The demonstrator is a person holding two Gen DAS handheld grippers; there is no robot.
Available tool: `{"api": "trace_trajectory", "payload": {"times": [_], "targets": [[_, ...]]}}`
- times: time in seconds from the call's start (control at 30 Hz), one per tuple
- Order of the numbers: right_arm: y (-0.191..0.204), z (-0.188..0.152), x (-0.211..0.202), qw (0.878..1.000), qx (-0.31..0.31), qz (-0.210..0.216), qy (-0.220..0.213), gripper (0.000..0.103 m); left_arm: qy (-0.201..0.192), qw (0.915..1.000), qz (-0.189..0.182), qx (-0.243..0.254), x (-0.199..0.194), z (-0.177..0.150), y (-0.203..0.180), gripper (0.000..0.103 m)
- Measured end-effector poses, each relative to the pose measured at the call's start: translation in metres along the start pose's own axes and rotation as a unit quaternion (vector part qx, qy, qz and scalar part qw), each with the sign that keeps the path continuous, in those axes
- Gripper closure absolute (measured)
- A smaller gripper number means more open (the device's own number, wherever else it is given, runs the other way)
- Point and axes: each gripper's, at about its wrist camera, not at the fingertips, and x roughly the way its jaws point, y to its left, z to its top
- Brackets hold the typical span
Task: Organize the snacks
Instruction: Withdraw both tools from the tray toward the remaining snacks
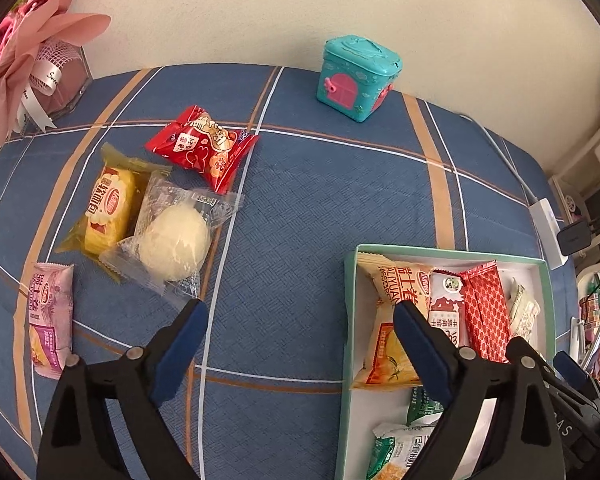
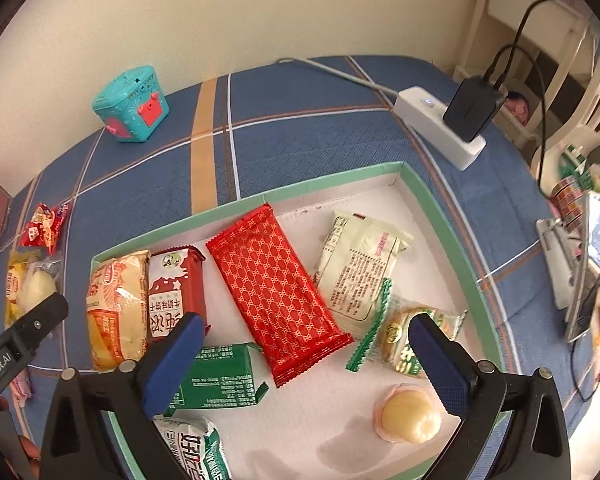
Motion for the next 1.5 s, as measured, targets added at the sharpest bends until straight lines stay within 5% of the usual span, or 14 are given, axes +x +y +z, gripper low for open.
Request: {"api": "trace_trajectory", "payload": {"times": [0.47, 0.83, 1.5], "targets": [[0.012, -0.012, -0.019, 1.0, -0.021, -0.014, 0.002, 0.0, -0.034, 0.9994, 0.001, -0.009, -0.035, -0.004, 0.016, 0.004], [0.047, -0.021, -0.031, 0.998, -0.053, 0.022, 0.002, 0.0, -0.051, 0.9984, 0.013, -0.021, -0.063, -0.012, 0.046, 0.004], [0.178, -0.06, -0.036, 0.983, -0.145, 0.116, 0.015, 0.0, -0.056, 0.9796, 0.083, -0.174, -0.09, -0.03, 0.212, 0.004]]}}
